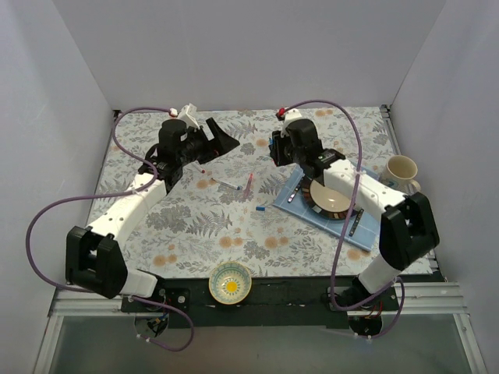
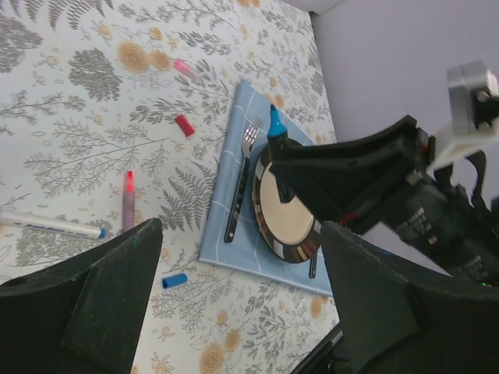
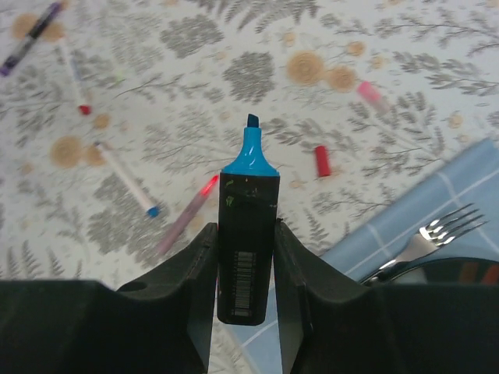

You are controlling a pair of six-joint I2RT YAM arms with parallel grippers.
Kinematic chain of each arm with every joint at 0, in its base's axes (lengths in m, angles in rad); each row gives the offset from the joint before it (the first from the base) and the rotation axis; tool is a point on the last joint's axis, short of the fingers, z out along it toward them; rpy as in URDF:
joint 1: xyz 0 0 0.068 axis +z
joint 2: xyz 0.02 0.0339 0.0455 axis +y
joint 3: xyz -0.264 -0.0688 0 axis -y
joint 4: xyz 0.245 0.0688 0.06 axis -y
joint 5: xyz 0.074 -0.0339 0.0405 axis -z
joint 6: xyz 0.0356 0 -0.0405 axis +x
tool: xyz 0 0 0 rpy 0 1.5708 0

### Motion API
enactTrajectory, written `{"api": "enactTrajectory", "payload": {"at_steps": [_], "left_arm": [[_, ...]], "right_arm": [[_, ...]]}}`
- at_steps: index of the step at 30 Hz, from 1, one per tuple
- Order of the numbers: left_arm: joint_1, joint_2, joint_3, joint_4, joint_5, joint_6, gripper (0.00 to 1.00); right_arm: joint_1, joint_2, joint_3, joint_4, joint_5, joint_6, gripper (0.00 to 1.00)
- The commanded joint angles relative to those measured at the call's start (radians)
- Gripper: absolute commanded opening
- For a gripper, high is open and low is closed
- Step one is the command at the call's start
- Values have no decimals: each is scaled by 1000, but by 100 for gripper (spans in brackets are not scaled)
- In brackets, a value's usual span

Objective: Insert the pens into the pen caps

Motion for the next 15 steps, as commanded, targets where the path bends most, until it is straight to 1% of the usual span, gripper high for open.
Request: {"api": "enactTrajectory", "payload": {"at_steps": [1, 3, 6, 14, 15], "left_arm": [[-9, 31, 1, 112, 150, -6, 80], [-9, 43, -24, 167, 191, -12, 80], [-10, 66, -44, 215, 243, -26, 78], [-41, 107, -67, 284, 282, -41, 75], [-48, 117, -70, 290, 281, -41, 74]], "right_arm": [[46, -143, -128, 137, -57, 64, 1], [69, -207, -173, 180, -82, 83, 1], [102, -253, -218, 197, -114, 112, 1], [151, -275, -219, 208, -119, 136, 1], [155, -273, -219, 213, -149, 141, 1]]}}
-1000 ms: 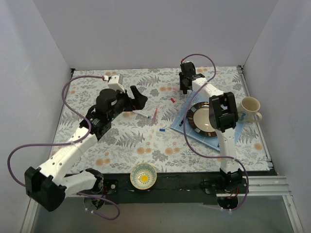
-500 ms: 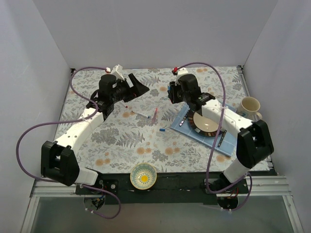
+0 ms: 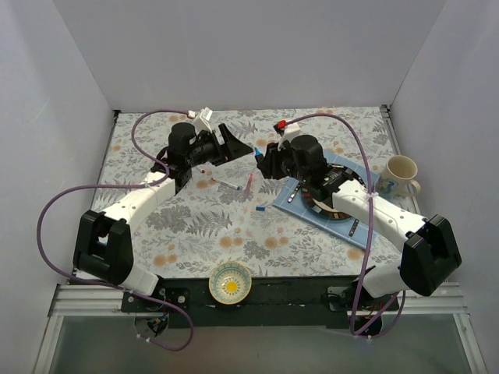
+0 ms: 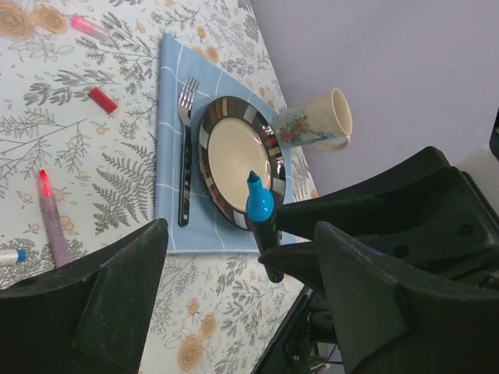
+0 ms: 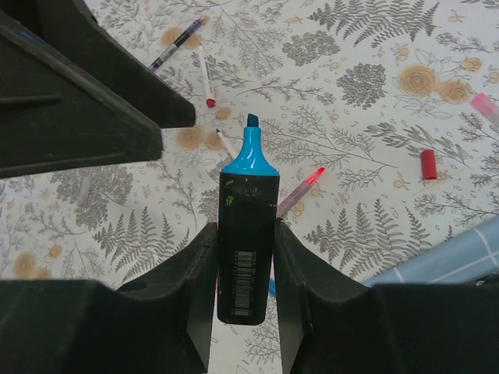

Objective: Insert the pens into the pen caps

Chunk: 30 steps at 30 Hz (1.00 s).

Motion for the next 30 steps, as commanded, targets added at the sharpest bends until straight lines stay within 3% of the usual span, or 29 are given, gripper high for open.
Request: {"api": "enactTrajectory", "payload": {"at_steps": [1, 9, 12, 16, 17, 18, 19, 20, 23, 26, 30], "left_arm": [[-28, 9, -21, 71, 42, -4, 74], [-63, 49, -39, 101, 49, -15, 62], [-77, 66, -42, 107, 60, -21, 52], [-78, 67, -55, 129, 91, -36, 23], [-78, 63, -58, 146, 98, -36, 5], [-78, 58, -65, 156, 135, -38, 0], [-78, 55, -69, 172, 158, -36, 0], [-77, 51, -70, 192, 181, -16, 0], [-75, 26, -73, 211, 302, 62, 0], [-75, -6, -114, 315, 422, 56, 0], [-75, -25, -161, 506, 526, -62, 0]], "right_arm": [[18, -23, 4, 67, -48, 28, 1], [43, -37, -7, 85, -40, 47, 1], [46, -41, -16, 93, -37, 56, 1], [46, -46, -24, 84, -50, 59, 2], [46, -46, -22, 74, -60, 57, 13], [47, -51, -19, 68, -97, 57, 22], [46, -54, -19, 47, -112, 62, 31], [44, -63, -19, 35, -128, 65, 46], [36, -98, -42, -4, -232, 85, 62], [14, -167, -103, 60, -367, 143, 67], [-25, -244, -211, 181, -523, 221, 66]]}}
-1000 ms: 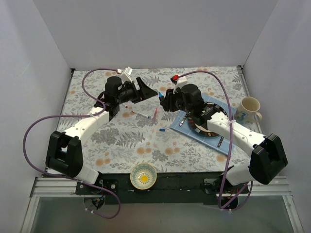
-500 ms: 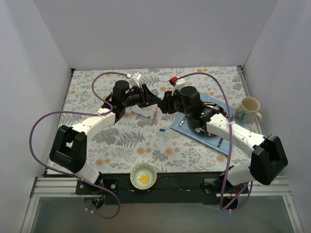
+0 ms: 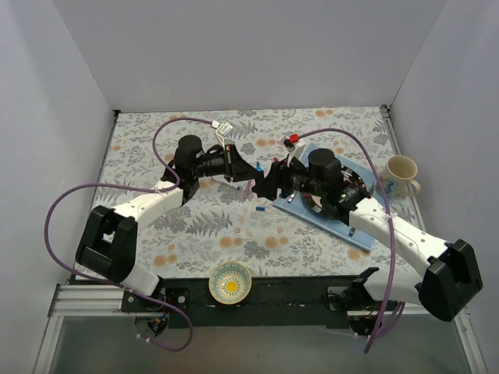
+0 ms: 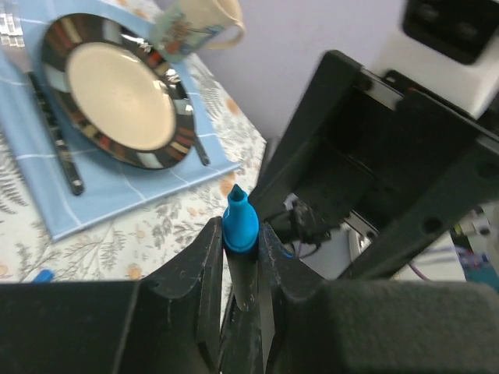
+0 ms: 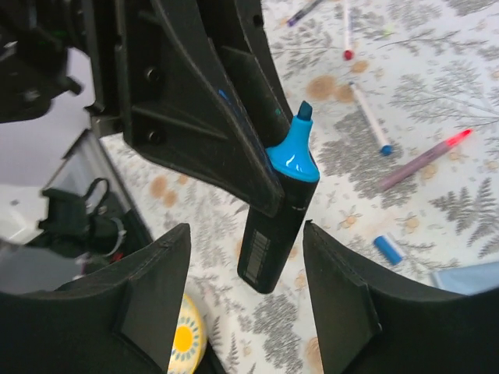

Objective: Insert the pens into the pen caps

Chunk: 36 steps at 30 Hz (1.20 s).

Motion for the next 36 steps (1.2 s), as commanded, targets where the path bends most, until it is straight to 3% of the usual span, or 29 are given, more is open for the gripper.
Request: {"api": "enactTrajectory", "payload": {"at_steps": [1, 9, 15, 16, 17, 20, 24, 26, 27, 28, 31, 35, 36], "left_arm": [[-3, -63, -36, 233, 181, -71, 0], [-9, -123, -82, 345, 189, -123, 0], [-8, -152, -90, 354, 166, -127, 0], [-8, -152, -91, 347, 162, -120, 0], [-8, -151, -90, 336, 162, -114, 0], [-8, -154, -105, 339, 158, -117, 0], [-8, -169, -114, 305, 132, -101, 46], [-8, -205, -125, 258, 83, -79, 51], [-8, -218, -124, 226, 58, -50, 69], [-8, -243, -118, 137, 23, -35, 82], [-6, -293, -96, -48, -104, 19, 98], [-3, -443, -78, -340, -545, -11, 98], [-1, -471, -75, -389, -760, -37, 98]], "right_arm": [[-37, -86, -70, 157, -214, 102, 64], [-49, -101, -155, 350, -352, 243, 53], [-51, -57, -215, 502, -404, 338, 51], [-51, -55, -222, 514, -403, 341, 45], [-49, -55, -229, 531, -401, 341, 25], [-51, -55, -251, 576, -404, 352, 1], [-49, -76, -280, 620, -381, 369, 1], [-51, -89, -281, 596, -369, 349, 1], [-51, -93, -280, 585, -363, 340, 1], [-53, -101, -280, 571, -357, 324, 1], [-59, -118, -283, 521, -330, 309, 1], [-66, -147, -275, 407, -259, 252, 1], [-68, -156, -277, 399, -249, 248, 1]]}}
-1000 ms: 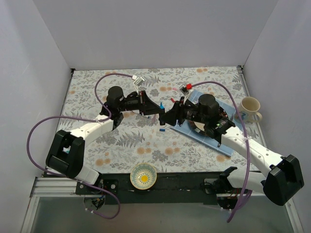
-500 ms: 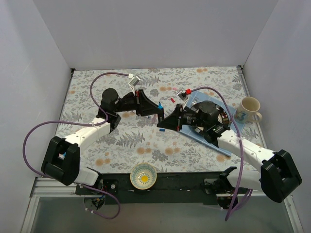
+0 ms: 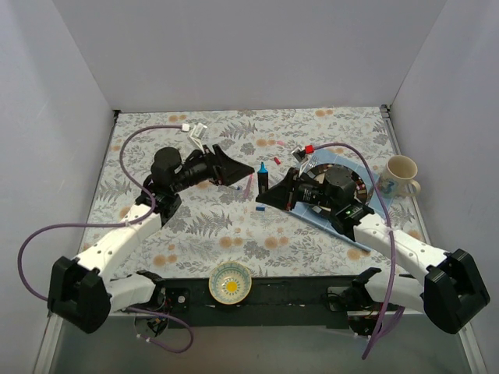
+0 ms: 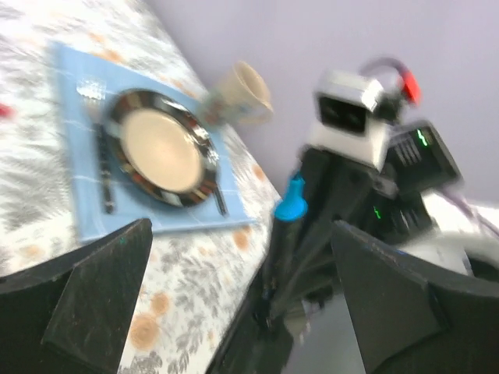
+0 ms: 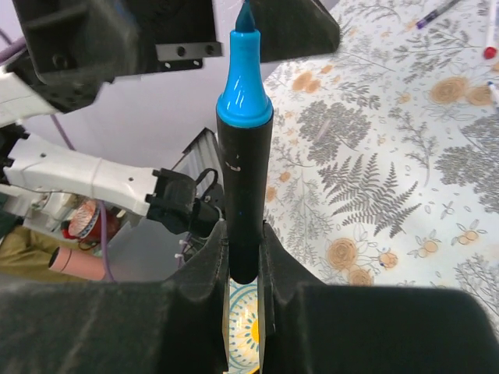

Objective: Insert the pens into the pen caps

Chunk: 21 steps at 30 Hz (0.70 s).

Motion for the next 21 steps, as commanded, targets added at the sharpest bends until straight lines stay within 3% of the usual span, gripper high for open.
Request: {"api": "enactTrajectory", "payload": {"at_steps": [1, 3, 6, 7, 13, 19, 21], "left_arm": [[7, -155, 38, -460, -697, -95, 98], [27, -195, 41, -580, -924, -143, 98], [149, -161, 84, -827, -1034, -200, 98], [256, -144, 84, -931, -1059, -217, 98], [709, -135, 2, -1139, -1050, -370, 89], [987, -92, -29, -1177, -1042, -404, 90], [1024, -46, -38, -1202, -1031, -423, 90]], "right_arm": [[-11, -60, 4, -78, 84, -65, 1], [-14, -72, 11, -102, 107, -85, 1], [-14, -80, 43, -164, 116, -122, 1], [-14, -83, 50, -174, 118, -128, 1], [-13, -98, 48, -207, 118, -146, 1], [-13, -100, 57, -253, 115, -172, 1], [-13, -103, 62, -276, 118, -186, 1]]}}
